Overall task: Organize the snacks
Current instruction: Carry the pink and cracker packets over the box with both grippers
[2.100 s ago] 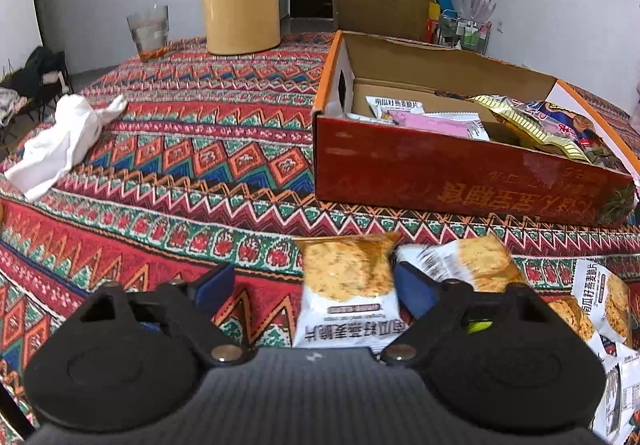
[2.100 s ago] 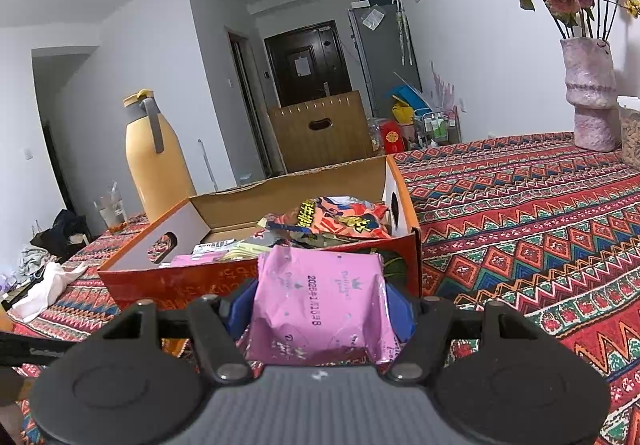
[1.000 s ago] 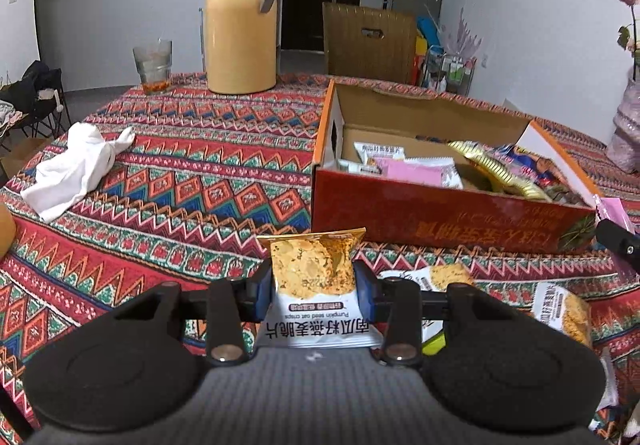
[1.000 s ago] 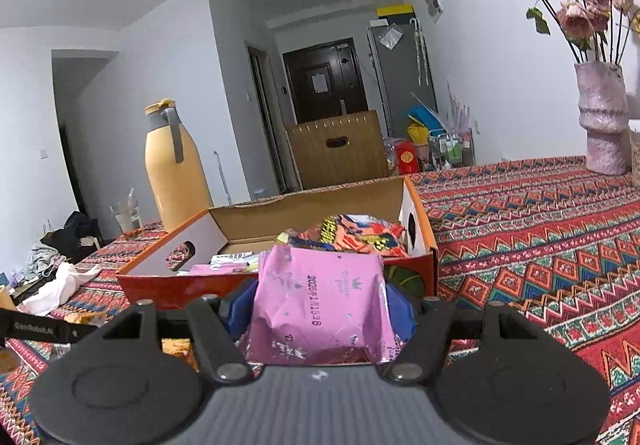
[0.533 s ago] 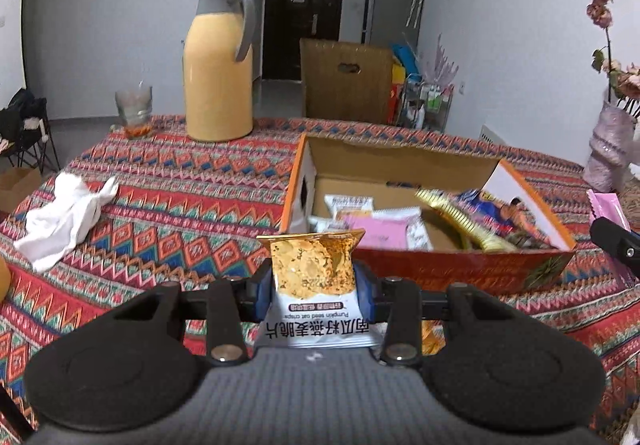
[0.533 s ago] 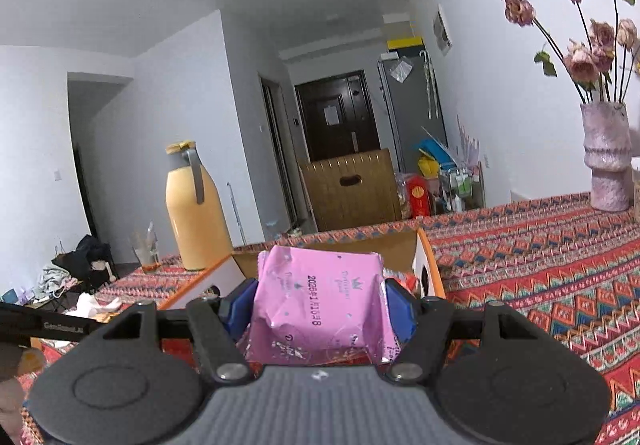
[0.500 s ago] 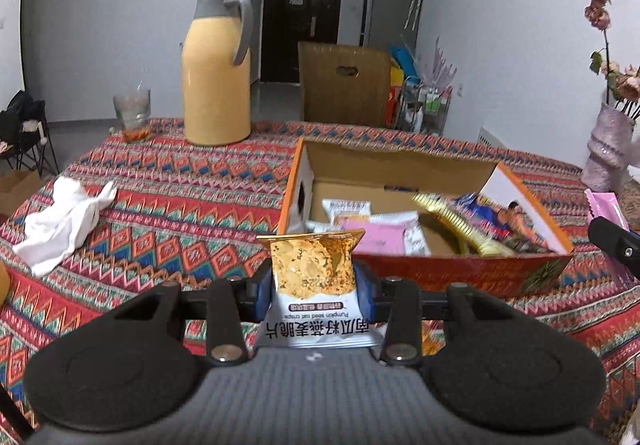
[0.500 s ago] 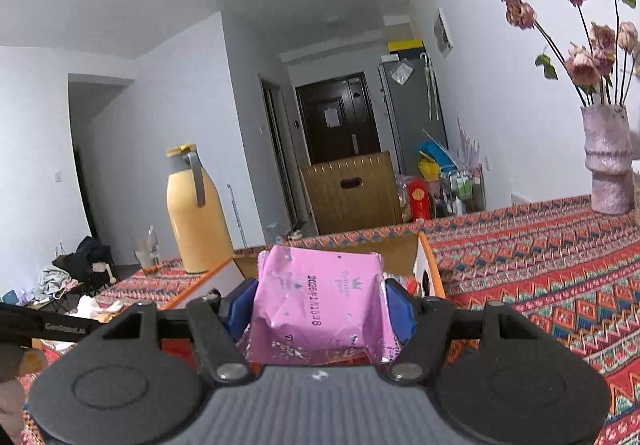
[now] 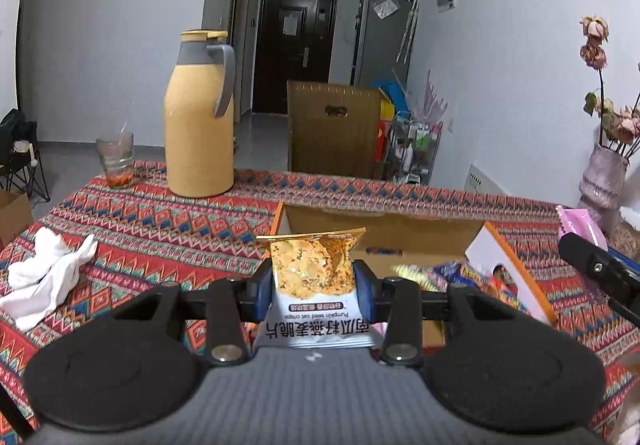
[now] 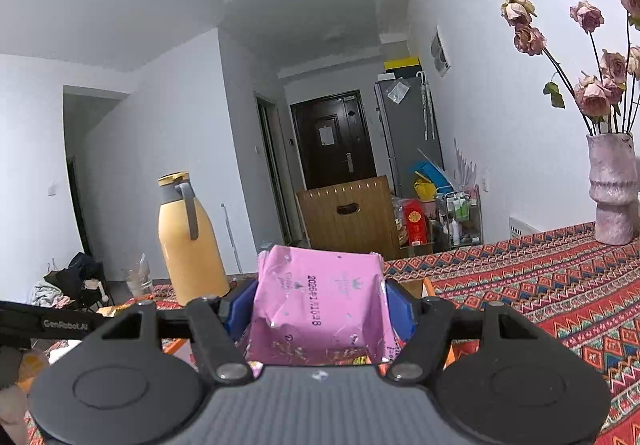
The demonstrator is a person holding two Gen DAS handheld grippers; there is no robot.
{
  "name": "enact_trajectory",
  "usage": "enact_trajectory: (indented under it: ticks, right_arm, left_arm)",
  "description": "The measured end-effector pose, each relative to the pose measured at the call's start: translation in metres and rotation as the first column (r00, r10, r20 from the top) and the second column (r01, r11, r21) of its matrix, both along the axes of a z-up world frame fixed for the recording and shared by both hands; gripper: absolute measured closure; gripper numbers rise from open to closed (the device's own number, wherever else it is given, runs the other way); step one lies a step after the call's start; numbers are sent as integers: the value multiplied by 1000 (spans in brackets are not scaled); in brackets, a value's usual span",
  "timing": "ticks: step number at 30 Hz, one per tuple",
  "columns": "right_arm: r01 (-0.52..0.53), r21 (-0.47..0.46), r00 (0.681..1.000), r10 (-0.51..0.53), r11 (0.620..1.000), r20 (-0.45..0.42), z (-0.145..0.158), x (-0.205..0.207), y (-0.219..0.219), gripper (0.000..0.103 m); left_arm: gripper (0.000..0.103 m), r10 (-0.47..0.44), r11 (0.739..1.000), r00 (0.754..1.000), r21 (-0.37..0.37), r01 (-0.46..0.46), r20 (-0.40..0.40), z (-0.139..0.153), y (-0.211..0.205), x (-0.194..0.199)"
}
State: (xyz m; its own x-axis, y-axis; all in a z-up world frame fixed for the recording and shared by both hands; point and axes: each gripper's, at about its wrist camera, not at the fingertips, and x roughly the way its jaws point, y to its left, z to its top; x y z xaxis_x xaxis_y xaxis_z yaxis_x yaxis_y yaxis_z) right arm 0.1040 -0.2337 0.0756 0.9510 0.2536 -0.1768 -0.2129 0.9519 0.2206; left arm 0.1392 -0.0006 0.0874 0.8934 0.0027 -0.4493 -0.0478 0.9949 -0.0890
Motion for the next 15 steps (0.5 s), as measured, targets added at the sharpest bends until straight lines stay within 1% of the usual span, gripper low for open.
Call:
enact_trajectory:
  ticks: [8, 13, 15]
  right_arm:
    - [19, 4, 1000, -19, 1000, 4, 9, 36, 12, 36]
    - [38, 17, 999, -38, 999, -20, 0, 59, 18, 36]
    - [43, 25, 999, -43, 999, -32, -8, 65, 17, 36]
  left_arm:
    - [61, 8, 1000, 999, -15, -7, 36, 9, -5, 37]
    - [61, 24, 999, 999, -29, -22, 39, -2, -3, 57]
    - [62, 50, 997, 997, -53, -47, 51, -11, 3, 61]
